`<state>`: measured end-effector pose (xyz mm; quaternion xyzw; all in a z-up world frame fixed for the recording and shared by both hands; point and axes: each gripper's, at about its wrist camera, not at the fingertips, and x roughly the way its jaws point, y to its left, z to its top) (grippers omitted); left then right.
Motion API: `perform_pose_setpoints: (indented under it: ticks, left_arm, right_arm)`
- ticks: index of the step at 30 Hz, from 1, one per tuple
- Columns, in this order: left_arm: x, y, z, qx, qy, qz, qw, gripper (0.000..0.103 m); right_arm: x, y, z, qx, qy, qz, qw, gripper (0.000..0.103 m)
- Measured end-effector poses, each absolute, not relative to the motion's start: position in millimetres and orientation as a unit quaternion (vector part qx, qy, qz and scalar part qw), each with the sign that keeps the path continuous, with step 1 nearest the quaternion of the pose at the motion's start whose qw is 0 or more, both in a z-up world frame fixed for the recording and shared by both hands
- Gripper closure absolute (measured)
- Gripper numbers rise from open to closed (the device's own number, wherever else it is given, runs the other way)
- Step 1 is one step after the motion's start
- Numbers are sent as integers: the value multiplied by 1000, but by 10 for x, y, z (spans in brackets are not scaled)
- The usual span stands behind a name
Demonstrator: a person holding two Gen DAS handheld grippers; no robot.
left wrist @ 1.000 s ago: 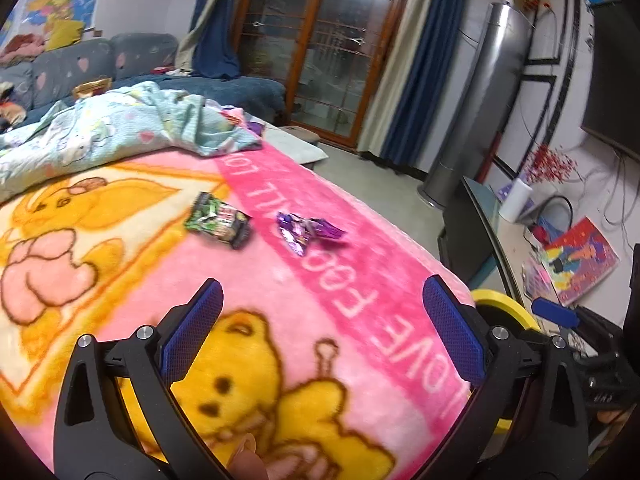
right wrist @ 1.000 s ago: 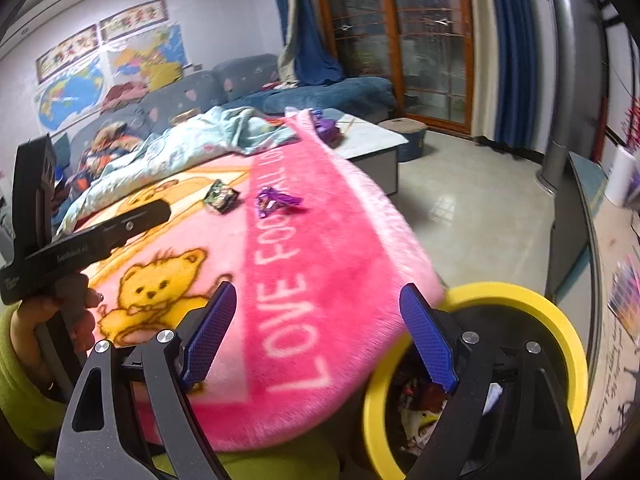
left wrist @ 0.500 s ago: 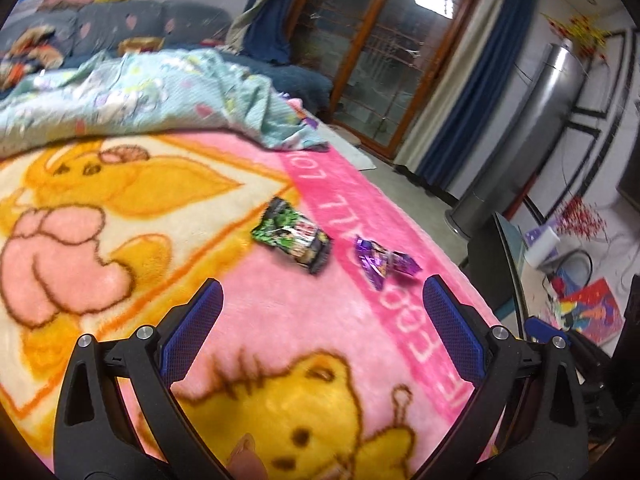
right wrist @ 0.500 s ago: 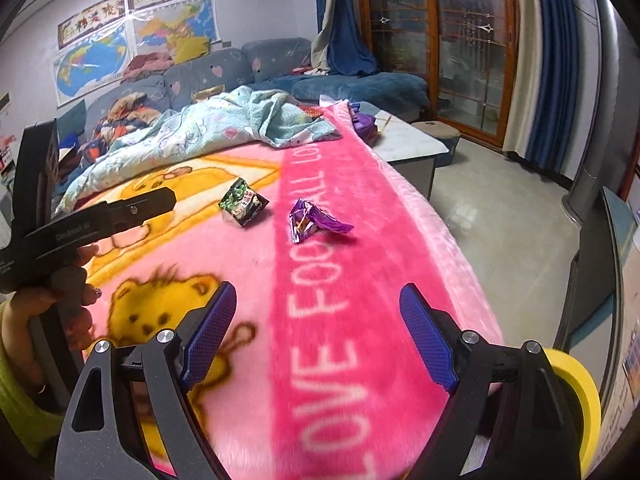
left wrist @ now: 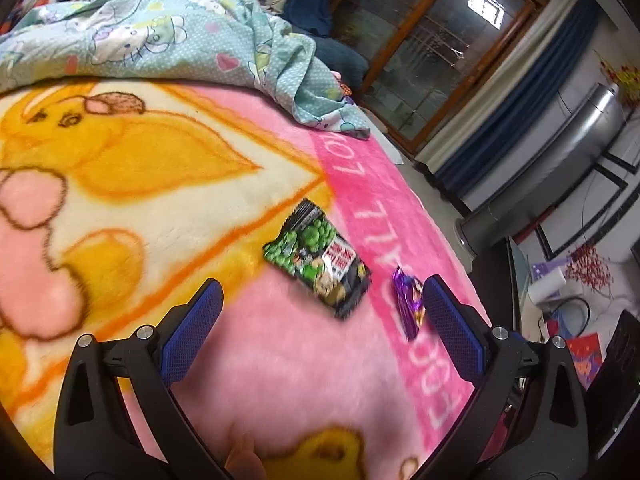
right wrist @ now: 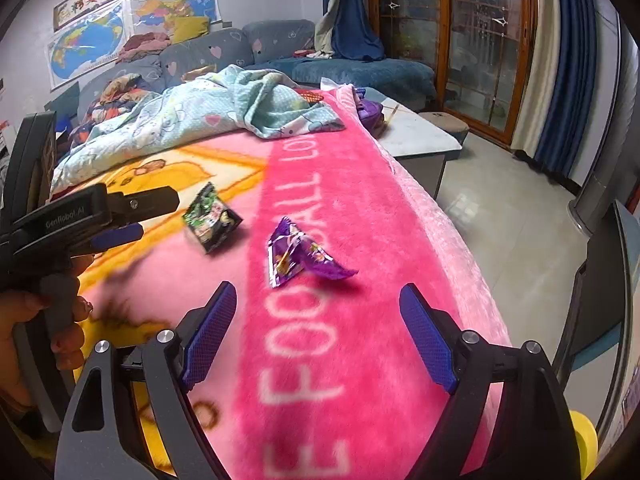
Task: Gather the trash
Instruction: 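Grasp the green snack packet with the left tool while the right tool grasps the purple wrapper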
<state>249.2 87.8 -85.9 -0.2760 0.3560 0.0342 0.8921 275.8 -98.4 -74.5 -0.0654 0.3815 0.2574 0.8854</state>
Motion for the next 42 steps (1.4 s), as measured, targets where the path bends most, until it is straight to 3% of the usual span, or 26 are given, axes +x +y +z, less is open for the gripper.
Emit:
perform_pose_setpoints:
  ticks: [9, 12, 14, 16, 17, 27, 36, 42]
  left_arm:
    - [2803, 916, -993, -292, 369, 81, 879, 11]
    - [2856, 980, -1060, -303, 374, 103, 871, 15]
    - [2858, 998, -1073, -308, 368, 112, 870, 16]
    - [2858, 971, -1078, -297, 369, 124, 872, 20]
    - [2858, 955, -1081, -291, 369, 128, 873, 24]
    - [2721, 973, -1109, -257, 376, 135, 880, 77]
    - [2394, 993, -1147, -294, 373, 64, 878, 97]
    - [2172, 827, -1052, -295, 366, 8, 882, 99]
  right_arm:
    - [3028, -827, -852, -86, 384, 267, 880, 22]
    - [3130, -748, -907, -100, 385, 264, 879, 27]
    - [3191, -722, -963, -96, 395, 268, 873, 38]
    - [3242, -682, -1047, -95, 415, 275, 862, 74]
    - [3252, -677, -1086, -91, 424, 275, 858, 77]
    - [2939, -785, -1068, -30, 430, 293, 853, 79]
    - [2527, -879, -1044, -12, 427, 299, 853, 81]
    - [2389, -977, -986, -3, 422, 293, 858, 86]
